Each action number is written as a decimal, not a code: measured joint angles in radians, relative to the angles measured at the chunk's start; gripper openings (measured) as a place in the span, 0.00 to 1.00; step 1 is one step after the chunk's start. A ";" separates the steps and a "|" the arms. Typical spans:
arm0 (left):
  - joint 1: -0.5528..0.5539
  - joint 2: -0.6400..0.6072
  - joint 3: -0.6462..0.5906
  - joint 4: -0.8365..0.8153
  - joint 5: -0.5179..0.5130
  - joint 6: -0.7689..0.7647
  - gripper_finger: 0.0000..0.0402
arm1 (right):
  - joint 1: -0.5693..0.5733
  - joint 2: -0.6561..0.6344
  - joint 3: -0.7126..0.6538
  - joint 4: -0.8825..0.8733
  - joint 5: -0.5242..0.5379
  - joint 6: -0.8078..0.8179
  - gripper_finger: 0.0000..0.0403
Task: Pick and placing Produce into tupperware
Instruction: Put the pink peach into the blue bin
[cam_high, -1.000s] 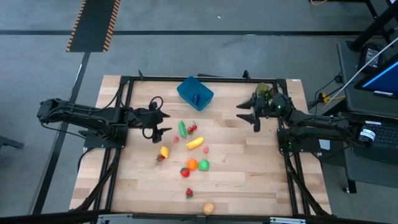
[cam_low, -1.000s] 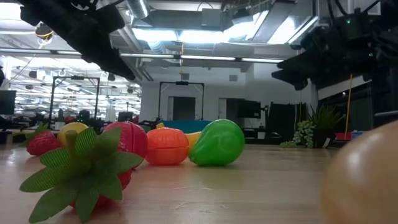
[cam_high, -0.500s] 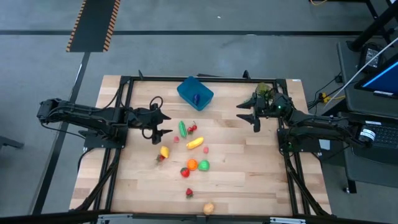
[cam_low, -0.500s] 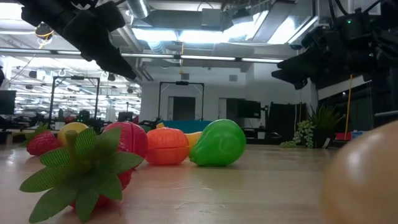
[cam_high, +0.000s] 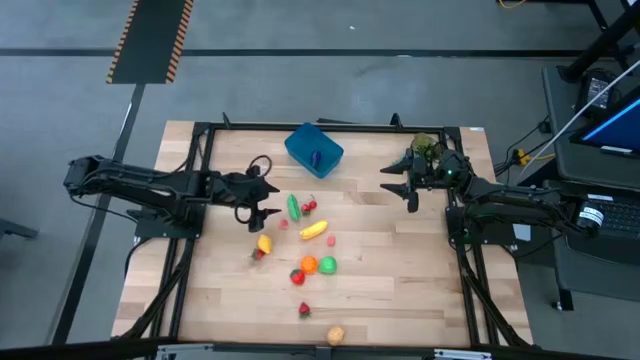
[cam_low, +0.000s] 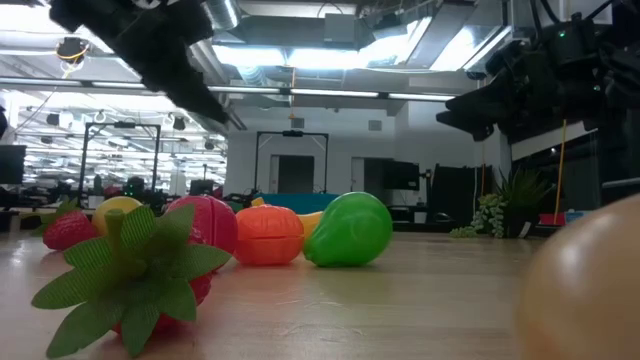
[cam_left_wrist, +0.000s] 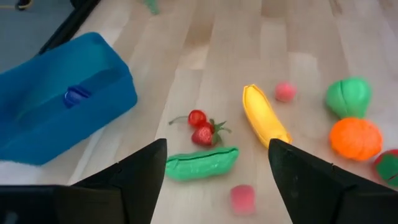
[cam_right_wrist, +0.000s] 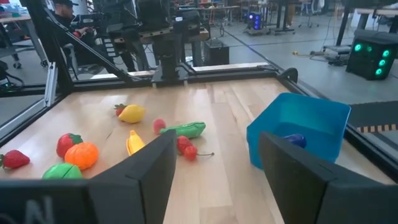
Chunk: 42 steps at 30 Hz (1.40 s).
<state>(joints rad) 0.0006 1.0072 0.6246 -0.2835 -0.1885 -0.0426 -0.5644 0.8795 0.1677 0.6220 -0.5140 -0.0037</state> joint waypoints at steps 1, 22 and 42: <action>0.000 0.023 0.027 -0.038 0.000 0.014 0.68 | 0.000 0.000 0.000 0.001 0.000 -0.001 0.57; -0.025 0.438 0.243 -0.282 0.123 -0.081 0.68 | 0.000 0.000 0.000 -0.005 0.000 -0.001 0.57; -0.048 0.599 0.243 -0.208 0.158 -0.086 0.68 | 0.000 0.000 0.000 -0.006 -0.001 0.000 0.57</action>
<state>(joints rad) -0.0471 1.6063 0.8680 -0.4916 -0.0307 -0.1287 -0.5641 0.8799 0.1680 0.6164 -0.5147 -0.0040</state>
